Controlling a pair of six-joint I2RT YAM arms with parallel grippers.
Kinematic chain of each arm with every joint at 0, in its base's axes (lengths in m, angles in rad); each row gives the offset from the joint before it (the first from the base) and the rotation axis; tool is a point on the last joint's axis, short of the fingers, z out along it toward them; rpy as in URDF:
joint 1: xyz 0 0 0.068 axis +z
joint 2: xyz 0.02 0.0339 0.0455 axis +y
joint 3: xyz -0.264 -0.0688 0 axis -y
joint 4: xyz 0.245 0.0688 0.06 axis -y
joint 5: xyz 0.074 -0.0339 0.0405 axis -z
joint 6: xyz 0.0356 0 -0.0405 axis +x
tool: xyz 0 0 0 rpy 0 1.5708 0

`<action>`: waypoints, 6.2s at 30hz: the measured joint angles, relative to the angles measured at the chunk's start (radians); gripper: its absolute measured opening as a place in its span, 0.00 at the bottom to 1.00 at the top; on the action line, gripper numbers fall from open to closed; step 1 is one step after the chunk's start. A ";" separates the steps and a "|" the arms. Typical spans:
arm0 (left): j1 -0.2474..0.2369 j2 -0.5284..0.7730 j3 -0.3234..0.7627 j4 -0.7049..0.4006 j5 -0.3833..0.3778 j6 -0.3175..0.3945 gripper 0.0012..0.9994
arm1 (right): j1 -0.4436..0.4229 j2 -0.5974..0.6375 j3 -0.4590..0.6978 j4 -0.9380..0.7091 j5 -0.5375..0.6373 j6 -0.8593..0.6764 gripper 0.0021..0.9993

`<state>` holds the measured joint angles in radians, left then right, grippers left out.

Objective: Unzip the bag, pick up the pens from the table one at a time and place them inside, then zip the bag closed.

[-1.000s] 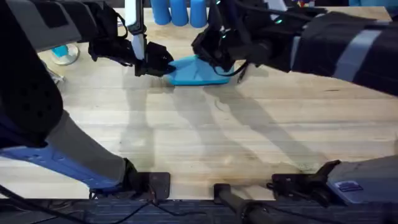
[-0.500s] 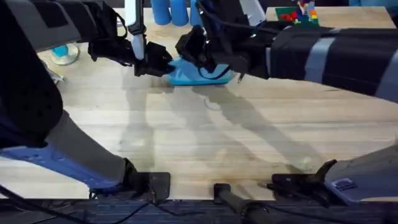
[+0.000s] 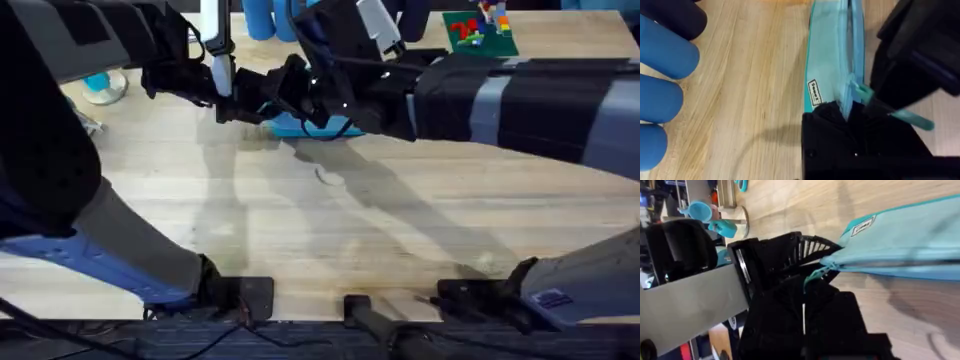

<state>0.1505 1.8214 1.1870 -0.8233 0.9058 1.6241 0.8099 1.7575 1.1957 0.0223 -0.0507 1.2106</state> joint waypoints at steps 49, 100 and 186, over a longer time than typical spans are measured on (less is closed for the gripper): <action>0.005 0.000 0.000 0.008 0.009 0.000 0.04 | -0.197 -0.273 0.015 -0.298 -0.061 -0.555 1.00; -0.002 -0.669 0.000 -0.297 -0.238 -0.669 0.99 | -0.204 -0.273 0.075 -0.462 -0.057 -1.004 1.00; -0.002 -0.749 0.000 -0.311 -0.245 -0.697 0.99 | -0.278 0.216 0.792 -1.247 -0.056 -1.900 0.03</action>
<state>0.1482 1.0725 1.1870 -1.1339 0.6605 0.9272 0.5316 1.9739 1.9873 -1.2243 -0.1066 -0.6890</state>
